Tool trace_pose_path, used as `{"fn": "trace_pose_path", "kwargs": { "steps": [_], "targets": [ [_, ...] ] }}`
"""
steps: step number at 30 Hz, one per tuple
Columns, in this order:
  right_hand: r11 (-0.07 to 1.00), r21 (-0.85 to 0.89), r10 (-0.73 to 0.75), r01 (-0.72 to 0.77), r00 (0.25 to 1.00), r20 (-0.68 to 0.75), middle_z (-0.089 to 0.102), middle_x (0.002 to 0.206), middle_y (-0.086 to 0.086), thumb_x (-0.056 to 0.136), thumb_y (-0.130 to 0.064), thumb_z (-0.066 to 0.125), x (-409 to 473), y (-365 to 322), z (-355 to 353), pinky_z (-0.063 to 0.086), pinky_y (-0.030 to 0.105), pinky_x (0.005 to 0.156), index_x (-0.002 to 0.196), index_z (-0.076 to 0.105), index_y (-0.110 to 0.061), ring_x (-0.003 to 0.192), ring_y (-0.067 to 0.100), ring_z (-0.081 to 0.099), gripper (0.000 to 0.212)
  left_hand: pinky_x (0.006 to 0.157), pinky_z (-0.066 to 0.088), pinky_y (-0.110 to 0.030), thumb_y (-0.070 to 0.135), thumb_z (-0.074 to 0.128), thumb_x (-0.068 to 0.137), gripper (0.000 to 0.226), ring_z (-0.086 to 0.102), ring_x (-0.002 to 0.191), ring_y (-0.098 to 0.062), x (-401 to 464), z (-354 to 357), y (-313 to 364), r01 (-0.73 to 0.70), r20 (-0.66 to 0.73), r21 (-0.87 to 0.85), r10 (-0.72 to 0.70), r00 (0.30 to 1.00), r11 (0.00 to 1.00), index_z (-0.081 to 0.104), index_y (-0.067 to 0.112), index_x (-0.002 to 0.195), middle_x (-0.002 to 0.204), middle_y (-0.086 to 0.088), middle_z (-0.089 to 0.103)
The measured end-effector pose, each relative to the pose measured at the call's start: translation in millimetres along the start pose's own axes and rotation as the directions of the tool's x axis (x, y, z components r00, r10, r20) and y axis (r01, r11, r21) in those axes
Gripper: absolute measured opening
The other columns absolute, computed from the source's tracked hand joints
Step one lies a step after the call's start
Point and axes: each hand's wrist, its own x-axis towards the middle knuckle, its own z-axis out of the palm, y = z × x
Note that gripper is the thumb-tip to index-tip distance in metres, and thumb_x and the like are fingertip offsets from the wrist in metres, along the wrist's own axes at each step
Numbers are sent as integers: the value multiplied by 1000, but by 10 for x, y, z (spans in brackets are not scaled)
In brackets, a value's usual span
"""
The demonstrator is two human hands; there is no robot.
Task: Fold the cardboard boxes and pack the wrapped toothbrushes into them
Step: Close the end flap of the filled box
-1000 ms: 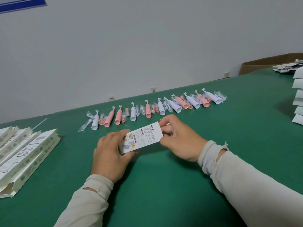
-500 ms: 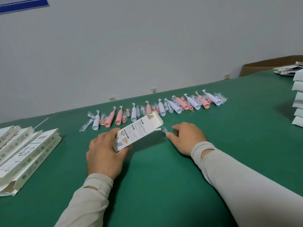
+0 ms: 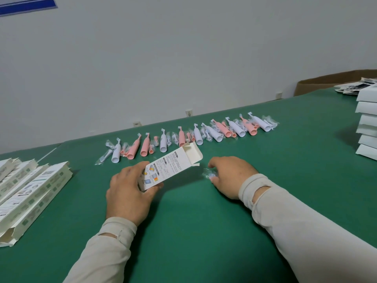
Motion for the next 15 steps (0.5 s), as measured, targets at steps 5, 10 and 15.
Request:
{"fn": "trace_pose_path", "kwargs": {
  "steps": [5, 10, 15],
  "targets": [
    [1000, -17, 11, -9, 996, 89, 64, 120, 5, 94, -23, 49, 18, -37, -18, 53, 42, 92, 132, 50, -22, 106, 31, 62, 38, 98, 41, -45, 40, 80, 75, 53, 47, 114, -26, -11, -1, -10, 0, -14, -21, 0, 1000, 1000, 59, 42, 124, 120, 8, 62],
    [997, -66, 38, -27, 986, 162, 65, 110, 5, 92, -26, 52, -22, 41, -104, 54, 39, 92, 111, 60, -19, 100, 29, 62, 22, 97, 41, -45, 40, 81, 75, 53, 47, 113, -27, -17, 4, -4, 4, -29, -37, -5, 1000, 999, 60, 42, 124, 118, 7, 61],
    [981, 196, 3, -1, 1000, -12, 63, 92, -1, 87, -25, 58, 18, 55, -72, 53, 32, 76, 89, 55, -25, 80, 19, 64, 3, 97, 41, -45, 42, 79, 76, 52, 47, 113, -26, -13, 0, -14, -7, -12, -16, 7, 1000, 1000, 59, 43, 124, 120, 8, 61]
  ]
}}
